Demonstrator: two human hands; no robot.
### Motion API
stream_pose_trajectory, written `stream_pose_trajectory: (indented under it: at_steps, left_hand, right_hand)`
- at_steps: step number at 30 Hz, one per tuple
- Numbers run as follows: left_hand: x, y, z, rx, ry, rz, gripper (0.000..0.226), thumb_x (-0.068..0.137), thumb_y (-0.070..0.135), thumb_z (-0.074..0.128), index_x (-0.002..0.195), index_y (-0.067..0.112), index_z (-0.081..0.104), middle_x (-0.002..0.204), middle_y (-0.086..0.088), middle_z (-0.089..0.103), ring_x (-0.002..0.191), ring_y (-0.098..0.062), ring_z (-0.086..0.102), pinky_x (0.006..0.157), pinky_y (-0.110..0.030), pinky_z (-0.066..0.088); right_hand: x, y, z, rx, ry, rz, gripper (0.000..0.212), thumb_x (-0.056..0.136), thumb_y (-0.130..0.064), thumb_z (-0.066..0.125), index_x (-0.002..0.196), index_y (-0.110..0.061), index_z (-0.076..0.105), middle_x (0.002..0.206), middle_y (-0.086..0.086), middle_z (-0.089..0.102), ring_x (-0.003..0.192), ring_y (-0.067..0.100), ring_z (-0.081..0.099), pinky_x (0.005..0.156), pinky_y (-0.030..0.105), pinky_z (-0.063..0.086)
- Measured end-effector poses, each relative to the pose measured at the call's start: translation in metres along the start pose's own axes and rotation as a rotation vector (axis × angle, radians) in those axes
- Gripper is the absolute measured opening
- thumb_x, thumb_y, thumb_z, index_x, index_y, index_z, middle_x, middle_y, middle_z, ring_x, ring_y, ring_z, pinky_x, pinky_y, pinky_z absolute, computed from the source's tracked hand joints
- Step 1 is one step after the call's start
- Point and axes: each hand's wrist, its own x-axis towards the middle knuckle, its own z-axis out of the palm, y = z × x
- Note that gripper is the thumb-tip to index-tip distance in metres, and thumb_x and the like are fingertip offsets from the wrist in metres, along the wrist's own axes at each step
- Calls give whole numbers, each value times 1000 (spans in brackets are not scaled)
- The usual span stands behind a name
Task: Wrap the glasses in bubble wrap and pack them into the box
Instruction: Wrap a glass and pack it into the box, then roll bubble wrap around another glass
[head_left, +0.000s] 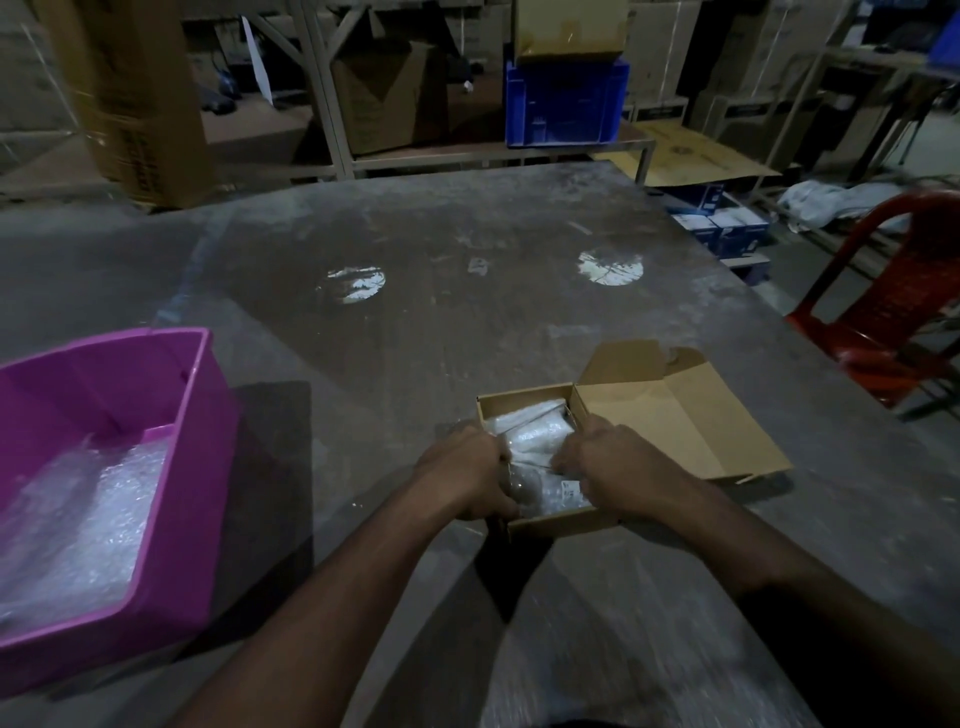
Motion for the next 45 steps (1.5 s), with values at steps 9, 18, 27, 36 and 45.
stream_pose_trajectory:
  at_steps: [9, 18, 27, 36, 45]
  left_hand:
    - [-11, -14, -5, -276, 12, 43, 49, 76, 35, 86, 120, 27, 67, 97, 11, 64, 79, -4, 59, 68, -25, 51]
    - [-61, -78, -31, -683, 357, -123, 20, 84, 37, 80, 86, 20, 71, 71, 4, 66, 59, -7, 55, 59, -28, 43]
    - [-166, -182, -63, -618, 792, -406, 19, 87, 22, 72, 73, 15, 62, 62, 4, 62, 57, -12, 55, 61, -36, 47]
    - [-240, -300, -52, -475, 681, -734, 33, 85, 37, 79, 109, 23, 61, 84, 8, 66, 78, -19, 65, 68, -30, 45]
    - [-256, -329, -53, -527, 540, -627, 37, 92, 15, 73, 127, 11, 62, 104, -3, 72, 67, -7, 58, 48, -11, 38]
  right_hand:
    - [-5, -15, -14, 23, 158, 56, 45, 91, -9, 57, 131, -28, 67, 126, 4, 66, 114, 21, 56, 91, 33, 49]
    - [15, -104, -27, 488, 358, -66, 25, 96, -17, 57, 110, -30, 73, 101, -11, 64, 97, 9, 54, 79, 29, 47]
    - [66, -230, -41, 840, 392, -259, 16, 95, -19, 65, 102, -28, 76, 97, -15, 68, 85, -1, 63, 76, 21, 49]
    - [111, -345, -52, 363, 300, -526, 30, 92, -9, 58, 117, -14, 74, 118, 0, 74, 109, 18, 67, 95, 31, 52]
    - [138, -415, -41, 102, -305, -623, 45, 92, -21, 69, 136, -18, 60, 129, 3, 66, 112, 23, 62, 91, 32, 51]
